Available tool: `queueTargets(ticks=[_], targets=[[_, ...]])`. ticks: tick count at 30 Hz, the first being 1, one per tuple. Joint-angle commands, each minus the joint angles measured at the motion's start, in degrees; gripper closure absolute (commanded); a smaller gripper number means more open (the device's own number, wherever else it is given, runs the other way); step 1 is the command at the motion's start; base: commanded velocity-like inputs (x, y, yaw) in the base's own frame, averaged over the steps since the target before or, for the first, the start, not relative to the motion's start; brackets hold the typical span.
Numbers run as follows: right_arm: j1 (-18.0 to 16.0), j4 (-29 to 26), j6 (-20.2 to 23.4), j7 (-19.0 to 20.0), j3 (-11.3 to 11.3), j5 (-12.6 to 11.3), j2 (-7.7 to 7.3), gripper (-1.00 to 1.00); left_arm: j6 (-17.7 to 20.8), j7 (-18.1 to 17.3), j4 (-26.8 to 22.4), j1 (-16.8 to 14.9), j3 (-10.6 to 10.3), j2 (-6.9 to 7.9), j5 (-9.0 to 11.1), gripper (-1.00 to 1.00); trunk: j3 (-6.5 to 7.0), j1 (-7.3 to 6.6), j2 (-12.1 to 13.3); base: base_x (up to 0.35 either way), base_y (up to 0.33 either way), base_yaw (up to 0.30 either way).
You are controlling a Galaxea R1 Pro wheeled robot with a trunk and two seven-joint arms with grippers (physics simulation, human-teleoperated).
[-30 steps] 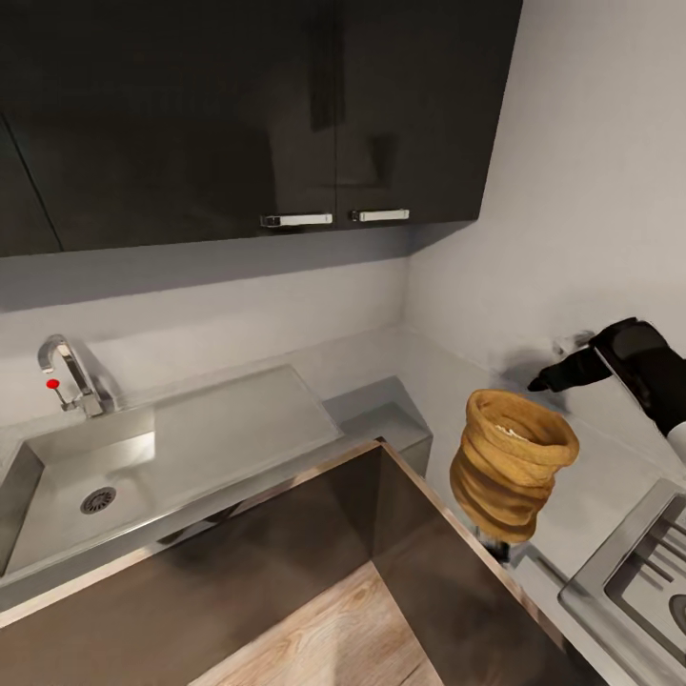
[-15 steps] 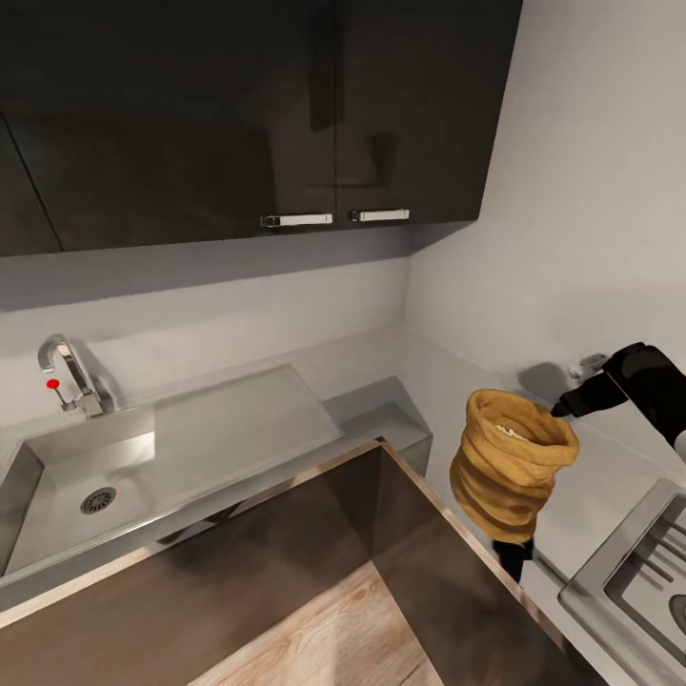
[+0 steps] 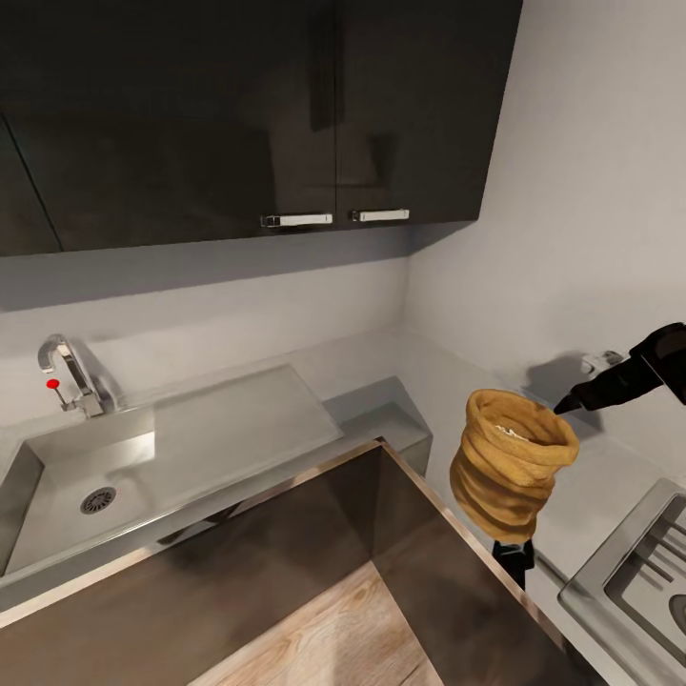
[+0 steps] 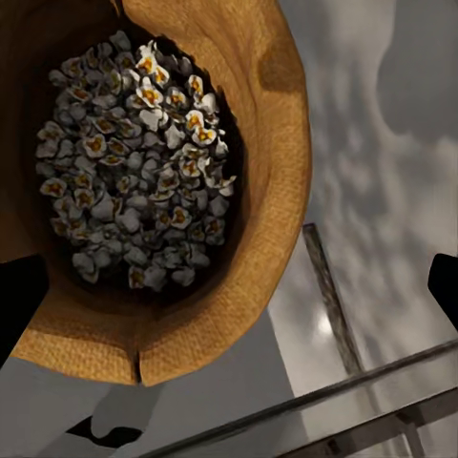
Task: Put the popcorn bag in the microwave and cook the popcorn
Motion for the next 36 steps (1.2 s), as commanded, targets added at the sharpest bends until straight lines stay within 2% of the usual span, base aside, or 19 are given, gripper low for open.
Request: queueTargets(ticks=[1,5,9,17,23,28,33,36], targets=[[-0.1,-0.1,0.0,0.6,0.2,0.7,-0.04,-1.0,-0.2,0.0,0.0,-0.1,0.2,-0.02,0.1,-1.0,-0.13,0.04,-0.1,0.0,0.0,0.0],[0.1,0.0,0.0,0.0,0.7,0.7,0.0,-1.0,-0.2,0.0,0.0,-0.1,0.2,-0.02,0.1,-1.0,-0.13,0.04,-0.1,0.0,0.0,0.0],[0.5,3.2,-0.4,-1.7,1.0,0.8,0.42,-1.0,-0.2,0.0,0.0,-0.1,0.2,0.0,0.1,-1.0,-0.13,0.04,-0.1,0.0,0.0,0.0],[0.7,6.7,-0.4,-3.8,0.9,0.7,2.61,-1.0,-0.2,0.0,0.0,-0.1,0.2,-0.02,0.1,-1.0,-0.13,0.04,-0.1,0.0,0.0,0.0],[0.9,7.0,-0.5,-4.0,0.9,0.6,2.98,-1.0,-0.2,0.0,0.0,-0.1,0.2,-0.02,0.1,-1.0,-0.13,0.04,-0.1,0.0,0.0,0.0],[1.7,7.0,-0.7,-4.5,0.8,0.4,3.95,-1.0,-0.2,0.0,0.0,-0.1,0.2,-0.02,0.1,-1.0,-0.13,0.04,-0.1,0.0,0.0,0.0],[2.0,7.0,-2.0,-8.6,0.4,-0.1,4.8,-1.0,-0.2,0.0,0.0,-0.1,0.2,-0.01,0.1,-1.0,-0.13,0.04,-0.1,0.0,0.0,0.0],[2.0,7.0,-2.2,-9.8,0.3,-0.1,5.25,-1.0,-0.2,0.0,0.0,-0.1,0.2,-0.01,0.1,-1.0,-0.13,0.04,-0.1,0.0,0.0,0.0]])
